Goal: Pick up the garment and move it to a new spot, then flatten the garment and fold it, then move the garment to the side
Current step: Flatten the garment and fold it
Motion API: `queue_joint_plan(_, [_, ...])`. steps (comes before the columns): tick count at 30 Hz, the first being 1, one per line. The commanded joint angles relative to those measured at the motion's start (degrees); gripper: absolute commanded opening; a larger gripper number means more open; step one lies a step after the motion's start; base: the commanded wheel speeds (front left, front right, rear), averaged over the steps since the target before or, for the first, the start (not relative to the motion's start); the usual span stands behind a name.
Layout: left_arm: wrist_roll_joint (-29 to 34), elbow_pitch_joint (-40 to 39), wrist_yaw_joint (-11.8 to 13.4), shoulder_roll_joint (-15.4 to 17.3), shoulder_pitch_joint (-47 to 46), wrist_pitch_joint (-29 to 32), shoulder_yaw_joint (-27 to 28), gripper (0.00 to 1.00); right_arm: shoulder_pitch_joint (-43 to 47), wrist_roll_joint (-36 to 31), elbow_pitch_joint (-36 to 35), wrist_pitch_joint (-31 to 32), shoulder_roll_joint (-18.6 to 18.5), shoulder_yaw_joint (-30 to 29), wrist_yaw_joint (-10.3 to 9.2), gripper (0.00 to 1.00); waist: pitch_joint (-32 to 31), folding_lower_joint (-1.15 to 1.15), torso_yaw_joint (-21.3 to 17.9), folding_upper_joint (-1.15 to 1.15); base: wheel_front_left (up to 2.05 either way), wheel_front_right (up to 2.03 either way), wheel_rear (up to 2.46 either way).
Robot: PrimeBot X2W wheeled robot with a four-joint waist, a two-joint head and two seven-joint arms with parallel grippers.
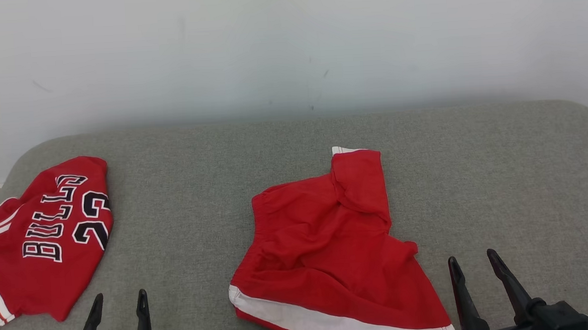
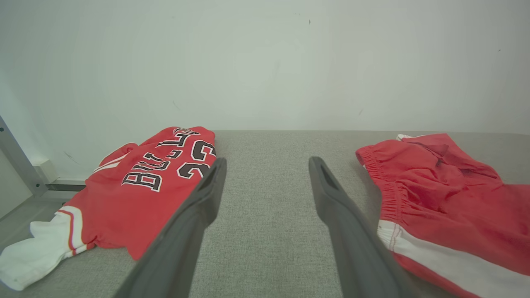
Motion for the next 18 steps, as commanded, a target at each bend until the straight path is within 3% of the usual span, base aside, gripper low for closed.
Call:
queue_joint_plan(1, [-0.4, -0.2, 0.0, 0.1, 0.3, -0.2, -0.1, 1.00, -0.3, 0.3, 0.2, -0.1, -0.3, 0.0, -0.13, 1.00, 0.0, 0.00, 0.1, 0.00, 0.00, 0.00, 0.00])
queue_joint_plan(12, [-1.2, 0.5, -0.1, 0.5, -0.1, -0.2, -1.0, 1.00, 0.3, 0.7, 1.5, 0.1, -0.3, -0.4, -0.13, 1.00, -0.3, 0.00, -0.1, 0.00, 0.00, 0.00, 0.00])
queue_joint_plan(15, [-3.1, 1.1, -0.1, 2.1, -1.8, -0.2, -3.5, 1.00, 1.4, 1.2, 2.3, 0.8, -0.7, -0.6, -0.13, 1.00, -0.3, 0.00, -0.2, 0.00, 0.00, 0.00, 0.00])
queue_joint_plan(18, [-7.6, 2.6, -0.1, 6.8, -3.9, 0.6, -8.6, 1.00, 2.6, 1.6, 4.1, 0.9, -1.1, -0.9, -0.13, 1.00, 0.3, 0.00, -1.2, 0.00, 0.00, 0.00, 0.00])
